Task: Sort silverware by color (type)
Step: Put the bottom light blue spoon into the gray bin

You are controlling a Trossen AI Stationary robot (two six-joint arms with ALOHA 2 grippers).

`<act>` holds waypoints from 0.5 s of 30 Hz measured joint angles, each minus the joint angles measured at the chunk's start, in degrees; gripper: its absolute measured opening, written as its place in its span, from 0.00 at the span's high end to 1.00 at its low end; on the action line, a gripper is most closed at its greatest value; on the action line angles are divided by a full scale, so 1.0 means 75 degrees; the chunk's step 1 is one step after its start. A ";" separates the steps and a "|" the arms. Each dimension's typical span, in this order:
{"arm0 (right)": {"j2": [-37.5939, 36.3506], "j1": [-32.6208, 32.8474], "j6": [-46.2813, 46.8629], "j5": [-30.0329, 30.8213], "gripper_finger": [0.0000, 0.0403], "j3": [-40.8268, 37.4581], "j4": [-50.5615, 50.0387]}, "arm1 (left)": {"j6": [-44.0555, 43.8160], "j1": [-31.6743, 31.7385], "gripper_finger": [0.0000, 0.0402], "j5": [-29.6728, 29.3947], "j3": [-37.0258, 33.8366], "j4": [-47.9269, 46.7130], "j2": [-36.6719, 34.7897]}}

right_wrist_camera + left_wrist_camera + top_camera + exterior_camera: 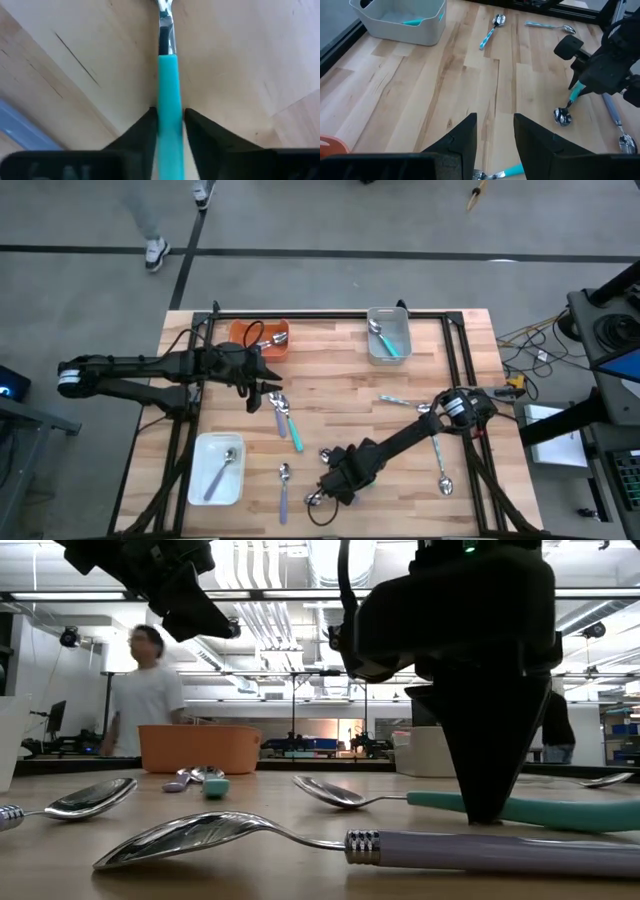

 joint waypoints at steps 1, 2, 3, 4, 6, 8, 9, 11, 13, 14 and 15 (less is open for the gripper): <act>0.0003 -0.0014 -0.0075 -0.0007 0.81 0.0000 -0.0021 | 0.0000 0.0000 0.73 0.0000 0.0000 -0.0003 0.0000; 0.0003 -0.0023 -0.0096 -0.0022 0.85 0.0000 -0.0021 | 0.0000 0.0000 0.73 0.0000 0.0000 -0.0003 0.0000; 0.0003 -0.0032 -0.0132 -0.0039 0.88 0.0000 -0.0010 | 0.0000 0.0000 0.73 0.0000 0.0000 -0.0003 0.0000; 0.0003 -0.0036 -0.0153 -0.0058 0.89 0.0000 0.0014 | 0.0001 0.0000 0.73 0.0000 0.0000 0.0000 0.0000; 0.0003 -0.0062 -0.0194 -0.0075 0.89 0.0000 0.0047 | 0.0001 0.0000 0.73 0.0000 0.0000 0.0000 0.0000; -0.0013 -0.0080 -0.0174 -0.0084 0.89 0.0000 0.0063 | 0.0000 0.0000 0.73 0.0000 0.0000 0.0012 0.0000; -0.0043 -0.0086 -0.0161 -0.0084 0.89 0.0000 0.0061 | 0.0015 0.0000 0.73 0.0000 0.0000 0.0021 0.0000; -0.0128 -0.0115 -0.0149 -0.0099 0.89 -0.0006 0.0042 | 0.0083 -0.0002 0.73 -0.0087 0.0000 0.0128 0.0000; -0.0245 -0.0165 -0.0137 -0.0136 0.89 -0.0024 0.0008 | 0.0142 -0.0006 0.73 -0.0424 0.0000 0.0292 -0.0005; -0.0330 -0.0200 -0.0140 -0.0112 0.89 -0.0039 -0.0009 | 0.0146 -0.0006 0.73 -0.0614 0.0000 0.0361 -0.0006; -0.0412 -0.0250 -0.0141 -0.0042 0.89 -0.0045 -0.0067 | 0.0146 -0.0006 0.73 -0.0792 0.0000 0.0423 -0.0006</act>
